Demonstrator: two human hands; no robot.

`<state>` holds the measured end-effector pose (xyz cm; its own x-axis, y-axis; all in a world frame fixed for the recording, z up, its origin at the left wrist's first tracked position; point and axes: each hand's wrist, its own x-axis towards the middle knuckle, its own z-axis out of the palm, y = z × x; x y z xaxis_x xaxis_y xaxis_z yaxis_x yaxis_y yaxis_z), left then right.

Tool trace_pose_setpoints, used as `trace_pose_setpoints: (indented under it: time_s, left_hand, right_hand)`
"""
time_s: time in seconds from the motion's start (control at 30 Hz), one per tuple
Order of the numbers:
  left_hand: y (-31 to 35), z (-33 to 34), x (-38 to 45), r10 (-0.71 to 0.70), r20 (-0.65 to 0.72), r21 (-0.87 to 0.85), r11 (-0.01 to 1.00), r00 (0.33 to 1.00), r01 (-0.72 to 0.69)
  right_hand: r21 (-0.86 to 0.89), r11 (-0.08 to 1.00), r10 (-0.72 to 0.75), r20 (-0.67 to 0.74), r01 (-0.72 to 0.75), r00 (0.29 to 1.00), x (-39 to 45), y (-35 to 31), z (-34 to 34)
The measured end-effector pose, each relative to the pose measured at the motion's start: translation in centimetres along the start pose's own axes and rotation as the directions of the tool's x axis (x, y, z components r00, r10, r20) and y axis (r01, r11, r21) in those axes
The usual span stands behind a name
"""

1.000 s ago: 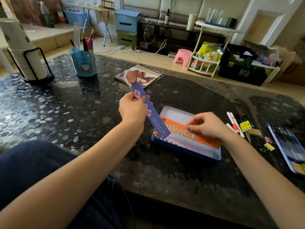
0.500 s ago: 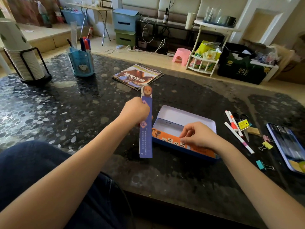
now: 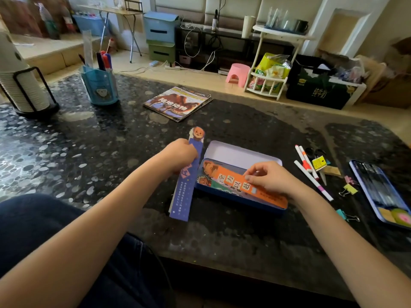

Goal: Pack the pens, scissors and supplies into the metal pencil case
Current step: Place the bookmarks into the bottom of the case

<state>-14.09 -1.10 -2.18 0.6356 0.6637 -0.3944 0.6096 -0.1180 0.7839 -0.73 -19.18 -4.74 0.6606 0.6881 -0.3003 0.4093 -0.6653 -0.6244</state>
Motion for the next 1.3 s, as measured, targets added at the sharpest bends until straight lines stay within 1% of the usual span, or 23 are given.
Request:
trace_pose_setpoints:
  time_s: [0.03, 0.1, 0.2, 0.27, 0.33, 0.43, 0.5, 0.57, 0.63, 0.67, 0.73, 0.77, 0.83, 0.93, 1.03, 1.07, 1.17, 1.2, 1.3]
  left_hand:
    - [-0.1, -0.1, 0.3, -0.007, -0.024, -0.041, 0.999, 1.0, 0.006]
    - [-0.2, -0.2, 0.6, -0.012, -0.043, -0.057, 0.998, 0.999, 0.01]
    - [-0.3, 0.2, 0.1, -0.004, -0.049, -0.001, 1.0, 0.999, 0.004]
    - [-0.3, 0.5, 0.2, 0.01, -0.032, 0.033, 0.999, 0.999, -0.009]
    - [-0.2, 0.5, 0.2, 0.057, -0.027, 0.068, 0.996, 0.998, -0.055]
    - [0.0, 0.4, -0.1, 0.121, 0.0, 0.107, 0.987, 0.993, -0.121]
    - [0.0, 0.6, -0.4, 0.137, 0.053, 0.165, 0.976, 0.989, -0.144]
    - [-0.2, 0.8, -0.6, 0.134, 0.104, 0.239, 0.958, 0.986, -0.155]
    - [-0.4, 0.8, -0.5, 0.14, 0.115, 0.266, 0.95, 0.983, -0.166]
    - [-0.4, 0.8, -0.5, 0.146, 0.106, 0.264, 0.95, 0.983, -0.17]
    - [-0.4, 0.7, -0.4, 0.156, 0.08, 0.241, 0.955, 0.984, -0.171]
    - [-0.4, 0.6, -0.3, 0.157, 0.073, 0.228, 0.959, 0.985, -0.169]
    - [-0.3, 0.6, -0.4, 0.156, 0.072, 0.218, 0.961, 0.985, -0.169]
    - [-0.4, 0.7, -0.4, 0.165, 0.072, 0.222, 0.959, 0.984, -0.177]
    - [-0.5, 0.7, -0.4, 0.174, 0.065, 0.204, 0.962, 0.983, -0.184]
    - [-0.5, 0.7, -0.5, 0.178, 0.047, 0.193, 0.964, 0.983, -0.184]
    - [-0.4, 0.7, -0.6, 0.215, -0.06, 0.11, 0.972, 0.975, -0.208]
    - [-0.4, 0.6, -0.7, 0.215, -0.082, 0.06, 0.976, 0.973, -0.21]
    - [-0.4, 0.7, -1.0, 0.185, -0.057, -0.112, 0.975, 0.981, -0.191]
  right_hand:
    - [-0.03, 0.999, -0.014, 0.007, 0.014, 1.0, 0.1, -0.1, 0.3]
    - [-0.071, 0.997, -0.035, -0.016, 0.033, 0.999, 0.4, -0.4, 1.1]
    - [-0.124, 0.991, -0.06, -0.023, 0.056, 0.998, 0.7, -0.6, 2.0]
    - [-0.122, 0.99, -0.066, 0.034, 0.07, 0.997, 0.7, -0.5, 2.0]
    - [-0.129, 0.988, -0.07, 0.084, 0.081, 0.994, 0.5, -0.5, 2.1]
    - [-0.186, 0.975, -0.119, 0.029, 0.123, 0.992, 0.7, -0.8, 2.4]
    - [-0.164, 0.977, -0.135, 0.021, 0.137, 0.991, 0.8, -1.4, 2.6]
    - [-0.137, 0.984, -0.103, 0.087, 0.114, 0.991, 0.9, -2.1, 2.7]
    - [-0.123, 0.987, -0.084, 0.139, 0.101, 0.987, 1.0, -2.6, 2.9]
    - [-0.108, 0.99, -0.081, 0.131, 0.095, 0.988, 1.1, -2.7, 3.1]
    - [-0.075, 0.992, -0.092, 0.09, 0.098, 0.992, 0.9, -3.0, 3.3]
    - [-0.072, 0.991, -0.108, 0.093, 0.115, 0.99, 0.9, -3.1, 3.5]
    - [-0.066, 0.986, -0.141, 0.144, 0.152, 0.979, 0.7, -3.4, 3.8]
    - [-0.02, 0.988, -0.147, 0.125, 0.151, 0.981, 0.7, -3.7, 4.0]
    - [-0.06, 0.979, -0.181, 0.188, 0.195, 0.965, 0.6, -3.7, 4.2]
    - [-0.049, 0.978, -0.192, 0.178, 0.204, 0.965, 0.6, -3.7, 4.1]
    - [0.09, 0.975, -0.204, -0.022, 0.205, 0.979, 0.4, -4.0, 3.7]
    - [0.145, 0.969, -0.195, -0.037, 0.198, 0.98, 0.3, -4.3, 3.7]
    - [0.315, 0.935, -0.187, 0.054, 0.162, 0.981, -0.6, -5.2, 4.5]
